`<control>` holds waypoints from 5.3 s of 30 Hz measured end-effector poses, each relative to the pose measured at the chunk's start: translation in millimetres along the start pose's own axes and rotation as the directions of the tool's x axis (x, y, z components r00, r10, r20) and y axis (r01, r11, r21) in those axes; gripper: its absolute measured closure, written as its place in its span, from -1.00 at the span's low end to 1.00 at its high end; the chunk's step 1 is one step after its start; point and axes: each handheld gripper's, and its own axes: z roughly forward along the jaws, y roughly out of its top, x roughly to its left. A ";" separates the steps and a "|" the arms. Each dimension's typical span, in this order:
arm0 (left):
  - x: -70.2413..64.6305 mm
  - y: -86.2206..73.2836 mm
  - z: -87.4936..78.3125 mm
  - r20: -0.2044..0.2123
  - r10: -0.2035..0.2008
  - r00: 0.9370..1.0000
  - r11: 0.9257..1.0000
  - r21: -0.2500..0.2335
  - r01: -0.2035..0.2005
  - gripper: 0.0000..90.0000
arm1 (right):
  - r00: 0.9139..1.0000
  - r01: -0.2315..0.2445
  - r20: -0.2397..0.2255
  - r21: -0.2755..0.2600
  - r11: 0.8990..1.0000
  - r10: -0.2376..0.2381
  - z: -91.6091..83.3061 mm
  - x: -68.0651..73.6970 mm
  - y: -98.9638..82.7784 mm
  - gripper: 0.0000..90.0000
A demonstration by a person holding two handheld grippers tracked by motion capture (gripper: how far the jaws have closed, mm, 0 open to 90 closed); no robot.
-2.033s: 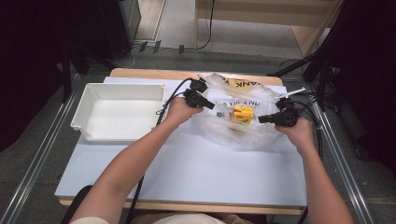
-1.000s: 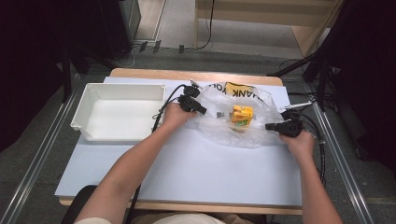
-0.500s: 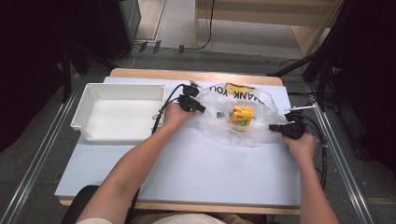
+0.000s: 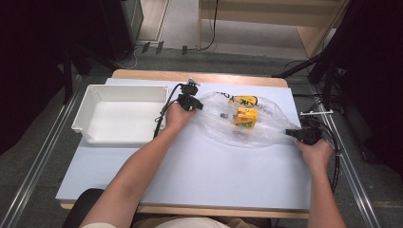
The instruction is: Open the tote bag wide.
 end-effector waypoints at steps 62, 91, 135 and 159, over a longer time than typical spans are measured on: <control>-41.3 12.4 -57.7 0.201 0.158 0.967 0.984 -0.115 -0.137 0.14 | 0.987 0.137 -0.067 -0.096 0.986 -0.144 -44.7 42.3 9.1 0.71; -79.3 9.6 -55.3 0.249 0.290 0.924 0.955 -0.136 -0.263 1.00 | 0.957 0.206 -0.174 -0.152 0.967 -0.232 -37.6 65.7 55.7 1.00; -90.5 -63.9 4.2 0.258 0.274 0.927 0.961 -0.048 -0.271 1.00 | 0.976 0.202 -0.088 0.006 0.979 -0.200 61.4 59.4 79.8 1.00; -99.5 -115.5 -23.8 0.305 0.353 0.885 0.934 -0.049 -0.355 1.00 | 0.984 0.171 -0.053 0.013 0.985 -0.170 66.8 58.6 80.5 1.00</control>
